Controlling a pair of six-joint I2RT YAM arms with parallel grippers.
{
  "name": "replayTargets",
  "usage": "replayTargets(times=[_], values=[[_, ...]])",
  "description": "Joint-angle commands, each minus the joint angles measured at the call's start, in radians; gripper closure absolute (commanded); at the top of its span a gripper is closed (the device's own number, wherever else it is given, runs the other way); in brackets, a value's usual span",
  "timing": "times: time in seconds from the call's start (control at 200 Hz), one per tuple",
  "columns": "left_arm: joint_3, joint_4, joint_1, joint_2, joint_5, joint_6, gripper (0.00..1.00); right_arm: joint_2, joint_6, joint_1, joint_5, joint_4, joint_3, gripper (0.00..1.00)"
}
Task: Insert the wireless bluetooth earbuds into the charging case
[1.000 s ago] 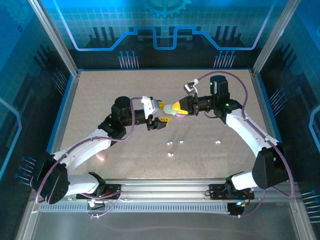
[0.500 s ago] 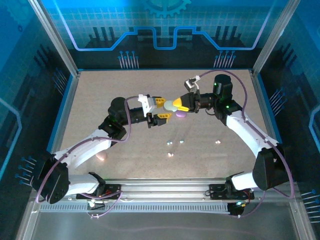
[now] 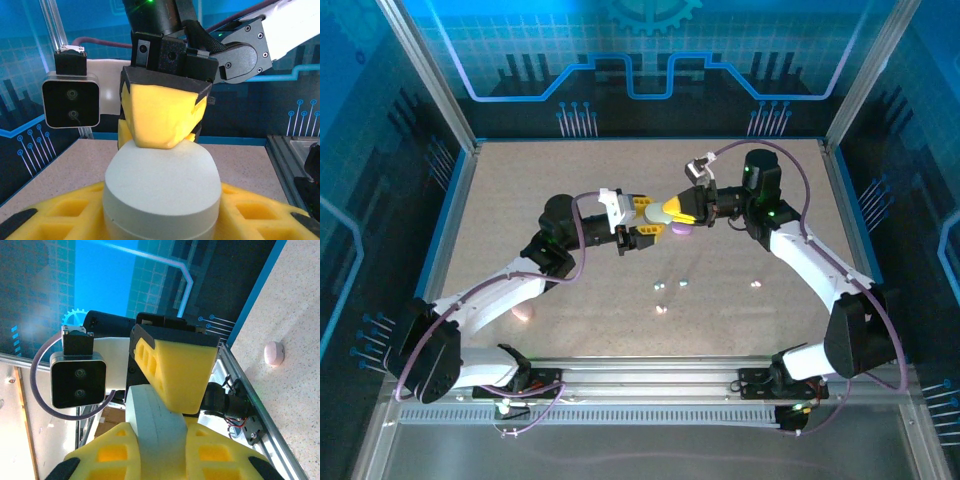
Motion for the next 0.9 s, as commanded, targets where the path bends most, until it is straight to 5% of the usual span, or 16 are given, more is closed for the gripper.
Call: replayTargets(times=[0.0,0.16,0.355,0.51,0.64,0.896], values=[[0.012,0.023,-0.015,-0.002,0.028,0.007,0.56,0.014,-0.004,0.009,0.015,0.031,-0.011,0.85],[0.012,0.011,-0.017,-0.003,0.025,0.012,0.64,0.012,-0.025,0.009,0.022,0.012,-0.007,0.81],[0.018,-0.048,-0.016,-0.009,0.011,0.032,0.7,-0.027,-0.35,-0.016,0.153,-0.462,0.094,0.57],[0.005,-0.072,-0.018,0.001,0.002,0.006,0.71,-0.108,-0.641,-0.025,0.43,-0.794,0.193,0.45],[-0.026,-0.007,-0.023,0.028,-0.008,-0.059,0.71,-0.215,-0.773,-0.023,0.65,-0.804,0.153,0.44],[-0.028,0.064,-0.054,0.083,-0.003,-0.131,0.71,-0.336,-1.1,0.067,0.715,-0.799,0.071,0.42]])
